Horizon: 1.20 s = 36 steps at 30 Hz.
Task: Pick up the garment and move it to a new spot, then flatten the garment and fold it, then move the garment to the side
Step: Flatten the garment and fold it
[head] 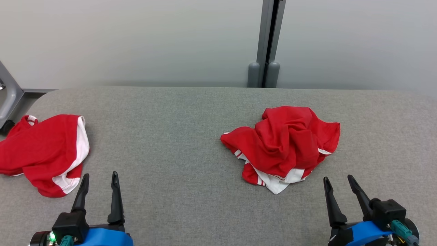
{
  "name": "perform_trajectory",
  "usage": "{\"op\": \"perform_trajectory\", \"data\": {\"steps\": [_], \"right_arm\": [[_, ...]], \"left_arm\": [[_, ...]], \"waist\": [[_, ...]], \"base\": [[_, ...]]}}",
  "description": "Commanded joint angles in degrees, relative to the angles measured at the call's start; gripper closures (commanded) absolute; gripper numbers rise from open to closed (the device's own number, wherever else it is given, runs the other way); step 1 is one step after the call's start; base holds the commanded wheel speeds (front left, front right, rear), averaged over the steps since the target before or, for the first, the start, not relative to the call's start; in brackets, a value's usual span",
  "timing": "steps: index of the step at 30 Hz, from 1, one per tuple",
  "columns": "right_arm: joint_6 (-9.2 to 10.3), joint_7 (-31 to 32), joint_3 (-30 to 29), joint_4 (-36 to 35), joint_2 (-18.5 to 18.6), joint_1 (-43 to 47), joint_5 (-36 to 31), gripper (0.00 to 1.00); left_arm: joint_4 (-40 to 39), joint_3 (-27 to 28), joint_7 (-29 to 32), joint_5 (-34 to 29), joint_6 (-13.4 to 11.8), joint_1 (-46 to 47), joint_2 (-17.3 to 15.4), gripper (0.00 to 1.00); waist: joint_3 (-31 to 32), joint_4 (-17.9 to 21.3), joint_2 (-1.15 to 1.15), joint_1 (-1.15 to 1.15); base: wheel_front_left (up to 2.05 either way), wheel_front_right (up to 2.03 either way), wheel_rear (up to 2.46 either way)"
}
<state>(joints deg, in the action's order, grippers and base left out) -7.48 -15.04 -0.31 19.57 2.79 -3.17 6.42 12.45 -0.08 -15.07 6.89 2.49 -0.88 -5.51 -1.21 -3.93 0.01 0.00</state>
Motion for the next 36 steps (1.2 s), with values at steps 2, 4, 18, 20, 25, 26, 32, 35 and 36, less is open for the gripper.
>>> {"op": "perform_trajectory", "data": {"steps": [2,4,18,20,25,26,32,35,36], "right_arm": [[-0.03,-0.2,0.1,0.5,0.2,0.0,-0.1,0.0],[-0.03,-0.2,0.1,0.7,0.2,-0.1,-0.1,0.0],[-0.03,-0.2,0.1,1.3,0.2,-0.7,-0.1,0.0],[-0.03,-0.2,0.1,1.4,0.2,-0.7,-0.1,0.0],[-0.03,-0.2,0.1,1.6,0.2,-0.7,-0.1,0.0],[-0.03,-0.2,0.1,1.6,0.2,-0.7,-0.1,0.0],[-0.03,-0.2,0.0,1.9,0.2,-0.7,-0.2,0.0],[-0.03,-0.2,0.1,2.0,0.2,-0.8,-0.1,0.0],[-0.03,-0.2,0.2,2.1,0.2,-0.8,-0.1,0.0]], "left_arm": [[0.2,0.8,-0.2,-0.4,0.5,0.7,0.1,0.0],[0.4,1.0,-0.2,-0.7,0.7,0.8,0.3,0.0],[2.0,2.3,-0.2,-2.5,1.7,1.3,1.0,0.0],[2.5,2.6,-0.2,-2.6,1.7,1.3,1.2,0.0],[4.2,2.6,-0.2,-2.9,1.7,1.7,1.3,0.0],[4.5,2.6,-0.2,-3.1,1.7,1.7,1.3,0.0],[5.0,2.5,-0.2,-3.4,1.7,2.0,1.4,0.0],[5.0,2.6,-0.2,-3.5,1.7,2.2,1.4,0.0],[5.0,2.7,-0.2,-3.5,1.7,2.2,1.4,0.0]], "waist": [[0.0,0.2,-0.01,0.0],[-0.1,0.2,-0.01,0.0],[-0.3,0.3,-0.01,0.0],[-0.3,0.4,-0.01,0.0],[-0.3,0.4,-0.01,0.0],[-0.3,0.4,-0.01,0.0],[-0.1,0.3,-0.01,0.0],[0.0,0.2,-0.01,0.0],[0.0,0.2,-0.01,0.0]], "base": [[0.0,0.0,0.0],[0.0,0.0,0.0],[0.0,0.0,0.0],[0.0,0.0,0.0],[0.0,0.0,0.0],[0.0,0.0,0.0],[0.0,0.0,0.0],[0.0,0.0,0.0],[0.0,0.0,0.0]]}}
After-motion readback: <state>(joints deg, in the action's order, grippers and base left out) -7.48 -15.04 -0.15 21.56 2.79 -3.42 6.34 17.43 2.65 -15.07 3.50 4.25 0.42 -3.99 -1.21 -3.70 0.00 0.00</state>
